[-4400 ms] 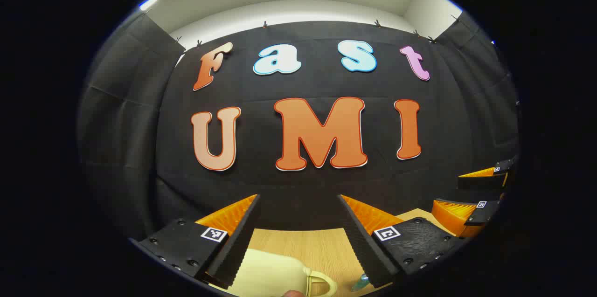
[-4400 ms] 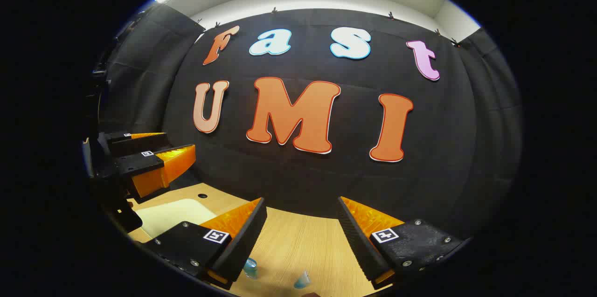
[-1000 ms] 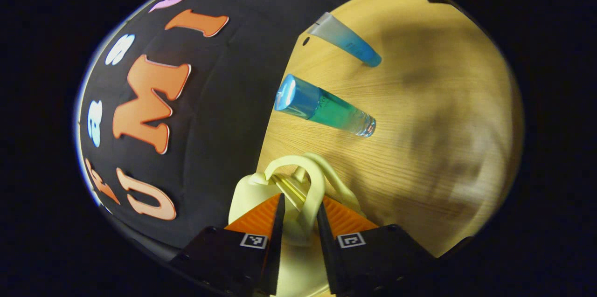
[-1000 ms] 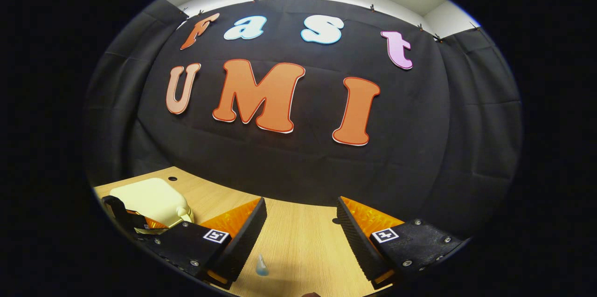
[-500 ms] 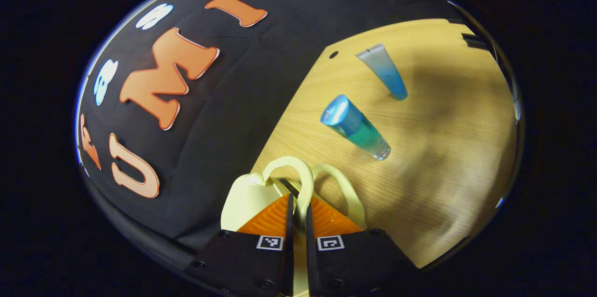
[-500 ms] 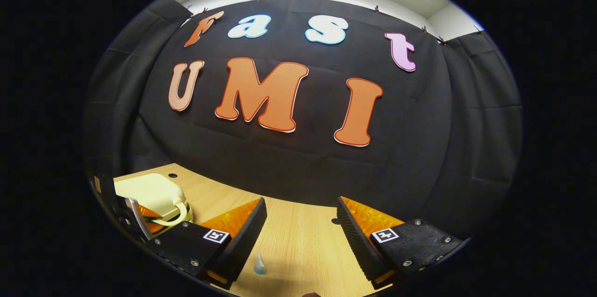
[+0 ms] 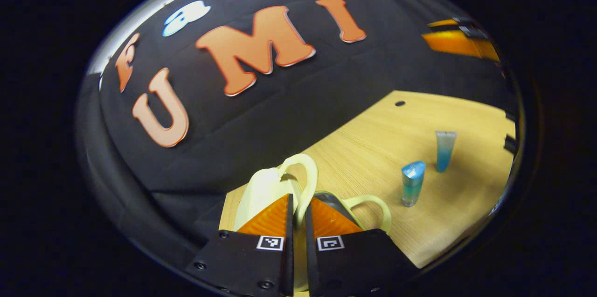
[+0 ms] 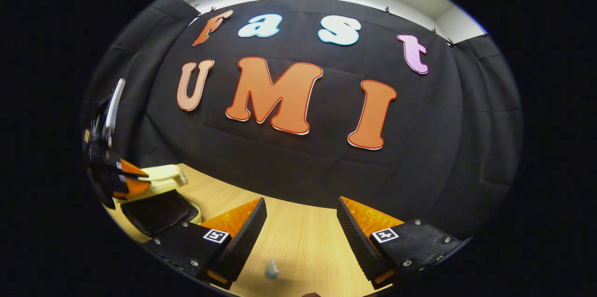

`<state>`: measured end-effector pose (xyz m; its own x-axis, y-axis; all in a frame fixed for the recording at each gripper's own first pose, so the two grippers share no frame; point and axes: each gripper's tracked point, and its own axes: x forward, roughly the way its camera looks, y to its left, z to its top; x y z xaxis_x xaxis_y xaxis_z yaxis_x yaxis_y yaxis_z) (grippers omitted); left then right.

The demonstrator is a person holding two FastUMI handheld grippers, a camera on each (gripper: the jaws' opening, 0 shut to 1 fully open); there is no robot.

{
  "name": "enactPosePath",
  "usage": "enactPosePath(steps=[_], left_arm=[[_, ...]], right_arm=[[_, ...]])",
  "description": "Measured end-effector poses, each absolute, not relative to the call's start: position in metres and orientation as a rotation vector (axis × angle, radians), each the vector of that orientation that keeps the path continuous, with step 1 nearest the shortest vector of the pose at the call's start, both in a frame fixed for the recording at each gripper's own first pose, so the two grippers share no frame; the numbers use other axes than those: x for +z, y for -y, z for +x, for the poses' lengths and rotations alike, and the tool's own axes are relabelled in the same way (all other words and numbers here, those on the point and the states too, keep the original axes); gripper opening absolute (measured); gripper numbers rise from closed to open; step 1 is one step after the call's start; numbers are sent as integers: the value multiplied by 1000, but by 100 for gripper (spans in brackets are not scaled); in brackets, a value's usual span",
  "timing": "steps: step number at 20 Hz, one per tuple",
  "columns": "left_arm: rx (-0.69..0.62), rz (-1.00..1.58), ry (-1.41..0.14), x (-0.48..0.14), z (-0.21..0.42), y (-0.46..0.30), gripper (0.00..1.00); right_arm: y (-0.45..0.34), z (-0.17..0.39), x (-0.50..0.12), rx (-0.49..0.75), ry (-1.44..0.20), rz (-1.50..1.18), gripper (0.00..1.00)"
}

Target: First open the suitcase, pack the skin care products into it, and then close the suitcase.

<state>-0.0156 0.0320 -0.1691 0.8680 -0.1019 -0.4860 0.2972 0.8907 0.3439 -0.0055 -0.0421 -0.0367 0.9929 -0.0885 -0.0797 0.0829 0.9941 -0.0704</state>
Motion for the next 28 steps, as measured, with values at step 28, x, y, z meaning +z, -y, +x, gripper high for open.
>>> enactPosePath(steps=[28], left_arm=[[324, -228, -540, -206, -12, -414, 12]], right_arm=[[-31, 8, -31, -71, -142, -51, 95]])
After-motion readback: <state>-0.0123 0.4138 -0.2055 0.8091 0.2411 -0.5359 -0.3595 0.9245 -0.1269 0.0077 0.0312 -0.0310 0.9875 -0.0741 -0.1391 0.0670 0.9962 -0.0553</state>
